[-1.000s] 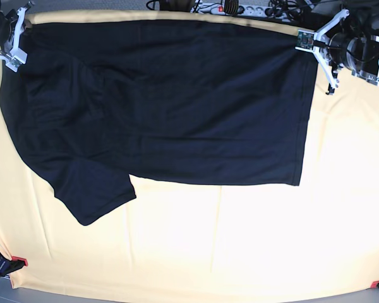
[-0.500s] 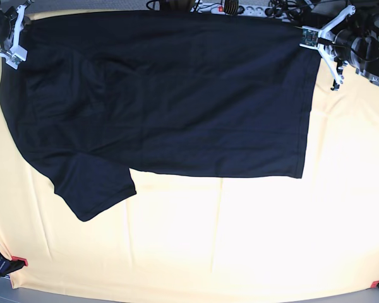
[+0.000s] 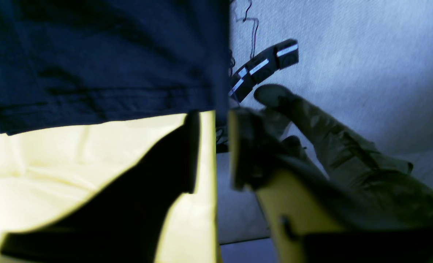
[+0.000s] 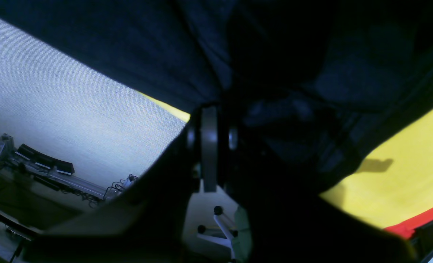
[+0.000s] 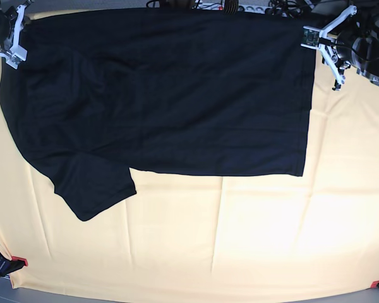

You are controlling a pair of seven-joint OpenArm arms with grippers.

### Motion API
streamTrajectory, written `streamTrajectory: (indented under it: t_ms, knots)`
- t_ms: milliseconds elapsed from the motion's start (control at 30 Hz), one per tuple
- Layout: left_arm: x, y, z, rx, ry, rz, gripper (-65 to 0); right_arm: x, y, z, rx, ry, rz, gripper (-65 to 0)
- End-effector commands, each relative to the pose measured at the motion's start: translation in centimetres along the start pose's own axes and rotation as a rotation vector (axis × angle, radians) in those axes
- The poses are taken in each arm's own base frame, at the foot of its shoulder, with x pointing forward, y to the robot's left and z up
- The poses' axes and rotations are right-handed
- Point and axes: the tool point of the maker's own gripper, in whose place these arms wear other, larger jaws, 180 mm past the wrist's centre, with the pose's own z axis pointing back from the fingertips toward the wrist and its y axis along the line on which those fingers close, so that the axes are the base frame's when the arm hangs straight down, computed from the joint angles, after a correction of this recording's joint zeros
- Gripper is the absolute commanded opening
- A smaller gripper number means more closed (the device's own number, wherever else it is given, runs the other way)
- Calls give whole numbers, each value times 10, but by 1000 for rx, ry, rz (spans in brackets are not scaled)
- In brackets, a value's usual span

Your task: Fold the T-shirt properly

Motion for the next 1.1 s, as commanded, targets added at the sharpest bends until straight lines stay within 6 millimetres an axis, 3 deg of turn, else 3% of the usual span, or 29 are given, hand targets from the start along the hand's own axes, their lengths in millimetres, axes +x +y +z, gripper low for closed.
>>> streamTrajectory:
  t_ms: [0,67,133,233,333,533,733,800,867,933,1067]
  knots:
    - [-3,2,6,8,15,-14,-387,-8,-6,5,-22,44,12,-557]
    - [-2,2,6,7,14,-14,-345,-8,-6,5,-22,45,12,-460]
    - [-2,2,6,7,14,-15,-345,-11,-6,5,-23,60,12,-409]
    - [-1,1,8,12,22,-31,-345,-14,-8,8,-33,87,23,-406]
    - [3,0,10,25,33,-65,-345,-4,-12,18,-63,63,52,-406]
    - [1,1,11,34,49,-74,-345,20,-28,52,-189,-31,79,-406]
    - [-7,7,12,67,99,-92,-356,31,-43,81,-272,-110,42,-406]
    - [-9,10,12,80,109,-99,-441,35,-41,83,-256,-139,34,-422]
    - [-10,15,13,108,116,-105,-641,36,-41,84,-253,-145,34,-525]
    - [-12,30,16,196,133,-74,-650,40,-41,85,-255,-169,36,-648]
    - [-13,72,30,444,139,-36,-650,64,-44,92,-271,-308,9,-650]
